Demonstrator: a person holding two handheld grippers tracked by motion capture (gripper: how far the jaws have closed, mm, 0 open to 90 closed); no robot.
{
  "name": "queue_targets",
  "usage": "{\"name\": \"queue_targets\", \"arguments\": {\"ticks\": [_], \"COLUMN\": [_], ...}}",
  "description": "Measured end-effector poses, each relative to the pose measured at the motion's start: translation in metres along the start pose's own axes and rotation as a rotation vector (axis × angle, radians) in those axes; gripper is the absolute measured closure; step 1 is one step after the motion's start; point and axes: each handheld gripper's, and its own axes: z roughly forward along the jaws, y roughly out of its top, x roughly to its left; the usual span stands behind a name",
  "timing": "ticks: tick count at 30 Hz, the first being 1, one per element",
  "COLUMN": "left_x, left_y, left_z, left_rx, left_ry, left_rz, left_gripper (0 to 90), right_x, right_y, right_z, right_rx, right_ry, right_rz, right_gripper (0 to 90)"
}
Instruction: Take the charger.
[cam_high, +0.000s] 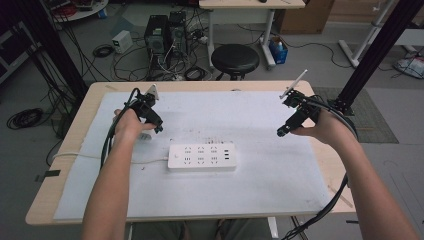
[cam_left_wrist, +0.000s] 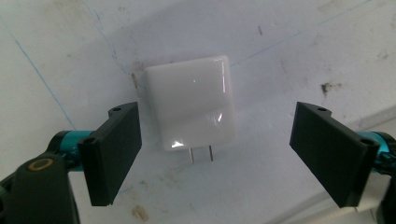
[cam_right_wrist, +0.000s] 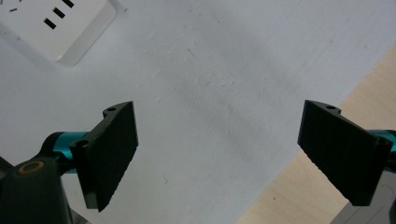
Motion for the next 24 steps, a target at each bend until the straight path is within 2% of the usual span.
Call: {"name": "queue_targets", "arguments": {"ticks": [1,8,10,13,18,24], "left_x": [0.001,0.005,0.006,0.006,0.007,0.006], "left_y": [0.001,0.003,0.004,0.004,0.004,0.003], "left_z": [0.006,0.017,0.019,0.022,0.026,0.022], "left_rx": [0.001,0.016,0.028,0.040,0.044,0.027], "left_ry": [0.004,0.018,0.023,0.026,0.026,0.040], "left_rz": [-0.014,-0.053,-0.043,-0.054,-0.052,-0.040], "left_gripper": [18.4,24.1,26.1,28.9,39.8,41.6], "right_x": [-0.002,-0.006,-0.007,-0.007,-0.008,-0.008], "right_y": [-0.001,-0.003,-0.003,-0.004,-0.004,-0.005], "right_z": [0.000,0.004,0.005,0.007,0.008,0.011], "right_rx": [-0.002,-0.001,0.002,0.003,0.003,0.008], "right_ry": [0.000,0.007,0.008,0.011,0.010,0.012], "right_rz": [-0.002,0.009,0.014,0.015,0.015,0.023], "right_gripper": [11.7,11.7,11.7,11.7,11.7,11.7]}}
